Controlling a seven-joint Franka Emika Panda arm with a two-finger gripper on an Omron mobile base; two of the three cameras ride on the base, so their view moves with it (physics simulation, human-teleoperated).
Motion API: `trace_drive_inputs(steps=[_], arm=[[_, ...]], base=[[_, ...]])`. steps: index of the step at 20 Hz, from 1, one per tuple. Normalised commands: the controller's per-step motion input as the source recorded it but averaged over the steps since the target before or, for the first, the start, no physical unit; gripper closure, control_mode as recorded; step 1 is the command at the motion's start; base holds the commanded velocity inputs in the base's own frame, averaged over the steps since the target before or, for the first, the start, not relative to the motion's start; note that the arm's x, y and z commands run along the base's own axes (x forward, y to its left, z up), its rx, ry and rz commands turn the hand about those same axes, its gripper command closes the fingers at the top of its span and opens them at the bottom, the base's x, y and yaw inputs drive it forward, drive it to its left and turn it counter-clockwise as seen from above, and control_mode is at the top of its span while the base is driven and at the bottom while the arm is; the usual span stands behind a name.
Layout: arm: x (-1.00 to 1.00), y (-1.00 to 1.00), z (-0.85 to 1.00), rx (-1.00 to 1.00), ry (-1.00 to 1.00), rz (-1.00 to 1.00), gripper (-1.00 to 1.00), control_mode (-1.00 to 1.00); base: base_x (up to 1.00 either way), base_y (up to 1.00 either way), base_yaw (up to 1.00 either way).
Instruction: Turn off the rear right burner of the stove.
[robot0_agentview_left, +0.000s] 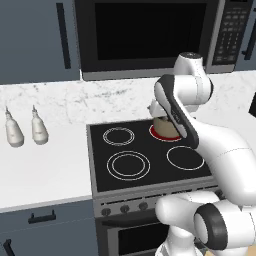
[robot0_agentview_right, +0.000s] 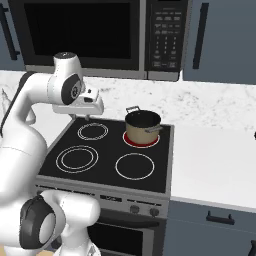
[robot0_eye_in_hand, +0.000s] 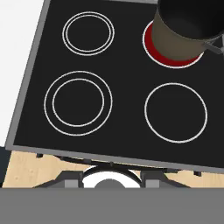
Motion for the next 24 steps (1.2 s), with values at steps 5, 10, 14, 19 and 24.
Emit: trace_drive_inputs(steps=[5, 10, 14, 19, 24], arm=[[-0.18, 0.00, 0.00, 0.00, -0.03, 0.00, -1.00, -1.00], [-0.13, 0.00, 0.00, 0.00, -0.01, 0.00, -1.00, -1.00], [0.00, 0.00, 0.00, 0.00, 0.00, 0.00, -1.00, 1.00], [0.00, 0.00, 0.00, 0.00, 0.00, 0.00, -1.00, 1.00], [0.00, 0.00, 0.00, 0.00, 0.00, 0.00, -1.00, 1.00]], base=[[0.00, 0.00, 0.00], [0.00, 0.00, 0.00], [-0.01, -0.10, 0.00], [-0.07, -0.34, 0.00], [-0.06, -0.48, 0.00]])
